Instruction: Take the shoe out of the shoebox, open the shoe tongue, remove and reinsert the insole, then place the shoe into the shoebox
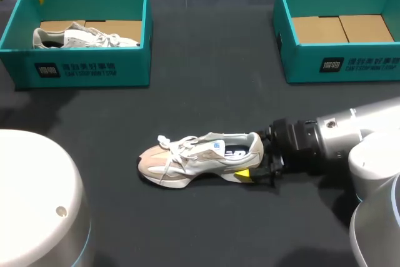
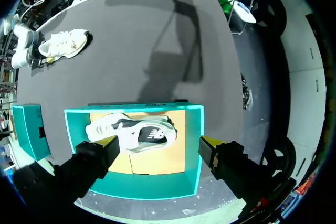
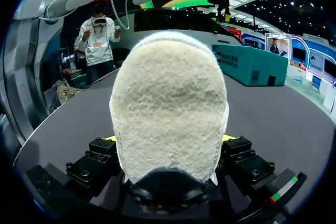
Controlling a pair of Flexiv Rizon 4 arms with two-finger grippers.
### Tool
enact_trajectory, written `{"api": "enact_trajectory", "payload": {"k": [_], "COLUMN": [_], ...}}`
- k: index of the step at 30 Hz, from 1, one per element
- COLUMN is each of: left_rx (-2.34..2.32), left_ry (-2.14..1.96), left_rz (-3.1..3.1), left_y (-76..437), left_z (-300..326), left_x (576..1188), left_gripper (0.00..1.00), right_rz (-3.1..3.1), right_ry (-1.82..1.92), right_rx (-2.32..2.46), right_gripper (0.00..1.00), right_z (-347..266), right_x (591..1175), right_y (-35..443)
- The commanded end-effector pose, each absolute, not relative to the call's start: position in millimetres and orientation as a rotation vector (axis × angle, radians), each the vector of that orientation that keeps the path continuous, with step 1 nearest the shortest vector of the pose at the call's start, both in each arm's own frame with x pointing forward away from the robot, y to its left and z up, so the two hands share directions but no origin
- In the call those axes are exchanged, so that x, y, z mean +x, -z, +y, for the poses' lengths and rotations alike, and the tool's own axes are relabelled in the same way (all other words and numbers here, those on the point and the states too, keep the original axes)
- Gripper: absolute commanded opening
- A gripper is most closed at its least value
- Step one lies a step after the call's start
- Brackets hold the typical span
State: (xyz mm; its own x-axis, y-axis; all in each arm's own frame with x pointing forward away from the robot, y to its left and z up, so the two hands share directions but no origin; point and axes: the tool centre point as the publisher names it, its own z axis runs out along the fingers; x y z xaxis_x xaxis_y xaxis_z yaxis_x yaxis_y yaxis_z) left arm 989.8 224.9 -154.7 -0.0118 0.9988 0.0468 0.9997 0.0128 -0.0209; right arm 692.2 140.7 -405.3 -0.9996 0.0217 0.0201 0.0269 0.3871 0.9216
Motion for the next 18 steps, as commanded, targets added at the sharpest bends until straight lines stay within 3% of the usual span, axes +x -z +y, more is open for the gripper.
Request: {"api": "enact_trajectory", "payload": {"k": [1,7,18], "left_rx": [-1.747,-1.224,-1.224], "left_ry": [0.131,0.266,0.266], "left_rz": [-2.492,-2.632,-2.632], "left_y": [150,158,158], "left_z": [197,162,162], "left_x": [953,907,907], "left_gripper": [1.0,1.0,1.0], "right_rz": [-2.617,-2.617,-2.617], "right_ry": [1.729,1.729,1.729], "right_rx": [-0.048,-0.048,-0.048], "right_gripper": [0.0,0.0,0.0], "right_z": [145,145,145], "right_x": [692,692,692], "right_y": [406,406,406]}}
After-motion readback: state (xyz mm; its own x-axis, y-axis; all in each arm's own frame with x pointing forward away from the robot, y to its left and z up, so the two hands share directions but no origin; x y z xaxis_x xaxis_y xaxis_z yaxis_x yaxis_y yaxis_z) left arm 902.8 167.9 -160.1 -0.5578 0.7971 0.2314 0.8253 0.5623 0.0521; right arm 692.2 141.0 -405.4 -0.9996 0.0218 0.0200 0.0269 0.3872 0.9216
